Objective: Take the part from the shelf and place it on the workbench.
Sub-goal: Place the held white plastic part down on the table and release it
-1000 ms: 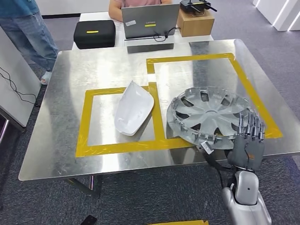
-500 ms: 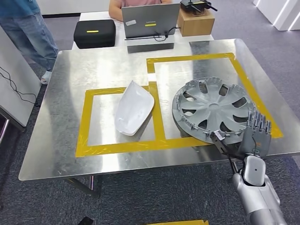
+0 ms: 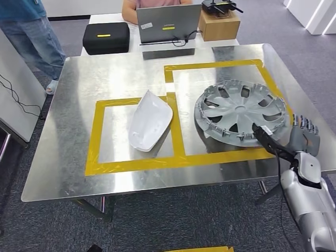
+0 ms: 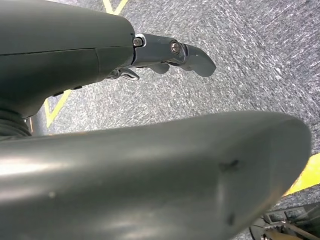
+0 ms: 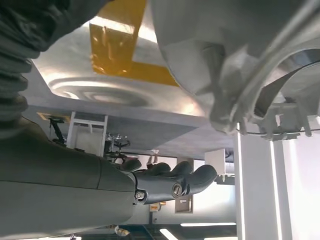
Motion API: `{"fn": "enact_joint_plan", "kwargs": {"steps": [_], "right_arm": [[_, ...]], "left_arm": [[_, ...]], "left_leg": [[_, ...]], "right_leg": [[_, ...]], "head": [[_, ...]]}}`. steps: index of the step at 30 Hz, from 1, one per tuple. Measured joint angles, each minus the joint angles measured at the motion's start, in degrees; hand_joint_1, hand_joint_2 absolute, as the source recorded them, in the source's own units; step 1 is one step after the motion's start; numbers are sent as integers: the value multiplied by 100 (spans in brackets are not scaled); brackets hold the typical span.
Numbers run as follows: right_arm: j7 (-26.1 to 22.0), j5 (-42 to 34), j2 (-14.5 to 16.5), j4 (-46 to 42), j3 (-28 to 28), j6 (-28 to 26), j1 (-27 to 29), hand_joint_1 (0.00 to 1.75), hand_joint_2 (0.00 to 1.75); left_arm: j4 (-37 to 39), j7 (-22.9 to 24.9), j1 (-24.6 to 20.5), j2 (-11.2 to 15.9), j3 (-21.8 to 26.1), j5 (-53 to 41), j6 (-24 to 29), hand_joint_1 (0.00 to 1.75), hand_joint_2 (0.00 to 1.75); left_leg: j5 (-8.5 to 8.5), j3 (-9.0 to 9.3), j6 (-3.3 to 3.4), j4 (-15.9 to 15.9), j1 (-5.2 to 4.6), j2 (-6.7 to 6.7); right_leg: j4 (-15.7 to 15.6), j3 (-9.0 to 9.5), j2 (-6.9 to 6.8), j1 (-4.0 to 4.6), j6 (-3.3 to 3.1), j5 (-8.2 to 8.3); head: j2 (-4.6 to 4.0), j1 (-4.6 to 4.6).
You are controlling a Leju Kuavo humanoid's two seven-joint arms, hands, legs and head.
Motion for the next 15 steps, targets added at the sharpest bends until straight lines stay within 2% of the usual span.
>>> {"fn": "enact_joint_plan", "kwargs": {"steps": [4,7,12,15], "right_arm": [[-16,-112,-60,-62,47,14,-33,0,0],[-90,-528,-101,-195,87,121,-27,0,0],[14,-1935,-248,-666,243,1227,-239,0,0],[193,-2409,-362,-908,401,1468,-544,0,0]], "left_arm": [[0,-11,4,2,0,2,2,0,0],[0,-49,12,4,0,17,6,0,0],[0,-89,37,37,12,112,-39,0,0],[0,-86,38,61,49,182,-151,0,0]], "left_leg": [[0,-3,0,0,1,0],[0,-6,0,0,1,0],[2,-13,-1,0,0,0],[8,-14,-1,0,-1,0]], "right_leg": [[0,-3,0,1,0,0],[0,-6,1,1,0,0],[1,-11,1,-1,0,1],[1,-15,-1,-2,1,3]], "head": [[0,1],[0,1],[0,1],[0,1]]}}
